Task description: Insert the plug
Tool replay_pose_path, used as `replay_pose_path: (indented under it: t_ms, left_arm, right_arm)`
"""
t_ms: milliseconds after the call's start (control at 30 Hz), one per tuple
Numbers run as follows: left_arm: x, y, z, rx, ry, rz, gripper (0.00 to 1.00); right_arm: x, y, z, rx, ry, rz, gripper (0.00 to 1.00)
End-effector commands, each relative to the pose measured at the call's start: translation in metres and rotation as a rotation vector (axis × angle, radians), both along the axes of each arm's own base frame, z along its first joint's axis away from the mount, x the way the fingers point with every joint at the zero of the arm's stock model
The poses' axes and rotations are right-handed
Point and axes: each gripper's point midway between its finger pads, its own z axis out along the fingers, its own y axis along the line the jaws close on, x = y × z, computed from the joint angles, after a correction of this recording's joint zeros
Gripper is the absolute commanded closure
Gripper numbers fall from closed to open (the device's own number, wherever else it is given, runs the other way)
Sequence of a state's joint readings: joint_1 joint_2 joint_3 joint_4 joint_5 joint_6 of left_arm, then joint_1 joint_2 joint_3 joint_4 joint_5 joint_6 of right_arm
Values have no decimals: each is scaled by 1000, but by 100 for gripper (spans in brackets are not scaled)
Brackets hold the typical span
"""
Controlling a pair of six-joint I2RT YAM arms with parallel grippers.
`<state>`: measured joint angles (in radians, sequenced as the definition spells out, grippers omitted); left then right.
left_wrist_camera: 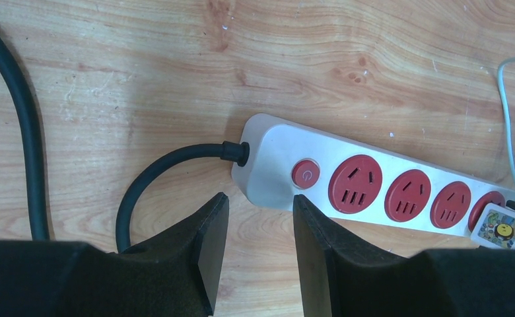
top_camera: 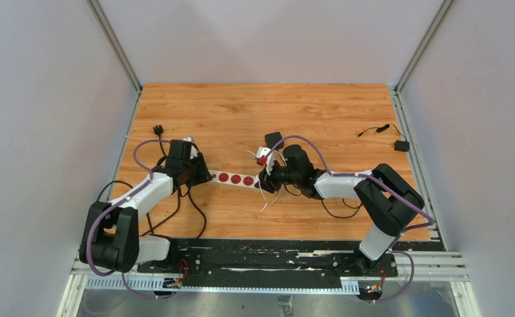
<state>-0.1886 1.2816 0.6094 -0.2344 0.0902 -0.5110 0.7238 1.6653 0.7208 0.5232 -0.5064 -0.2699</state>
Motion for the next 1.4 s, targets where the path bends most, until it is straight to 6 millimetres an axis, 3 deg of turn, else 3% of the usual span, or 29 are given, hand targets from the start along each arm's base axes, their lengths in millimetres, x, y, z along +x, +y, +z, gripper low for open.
replay_pose_path:
  t_ms: [0,133,167,233,300,533,700,733,867,1000,1167,1367]
  left_arm:
    - [-4,0,0,-9,-3,-12,55]
    - [-4,0,3,-10,-13,-12,55]
    - [-4,0,4,-10,-15,-13,55]
    - [-4,0,4,-12,-18,-14,55]
    - [-4,0,5,-12,-21,-15,53]
    - [-3,-1,8,-14,-32,-19,50]
    - [-2,0,12,-11,-45,-14,46]
    - [-2,0,14,-13,-50,-15,45]
    - [0,-1,22,-23,-69,-19,39]
    - [1,-9,37,-64,-95,-43,31]
    - [3,-16,73,-102,-159,-66,22]
    - [1,-22,105,-144,-199,-76,21]
  right_arm:
    - [5,-54,-60,-268,106,-162,62]
    - [13,-47,-50,-240,87,-169,57]
    - [15,-46,-47,-233,81,-173,48]
    - [17,-44,-43,-224,73,-172,45]
    - [20,-43,-38,-218,64,-179,34]
    - [26,-36,-22,-194,36,-162,30]
    - [19,-33,-1,-172,20,-116,26]
    - [17,-33,3,-168,18,-108,11]
    - [10,-37,22,-151,12,-107,5]
    - [4,-47,33,-155,16,-134,5]
    - [14,-84,31,-268,-6,-309,5]
    - [18,-120,29,-326,79,-526,7]
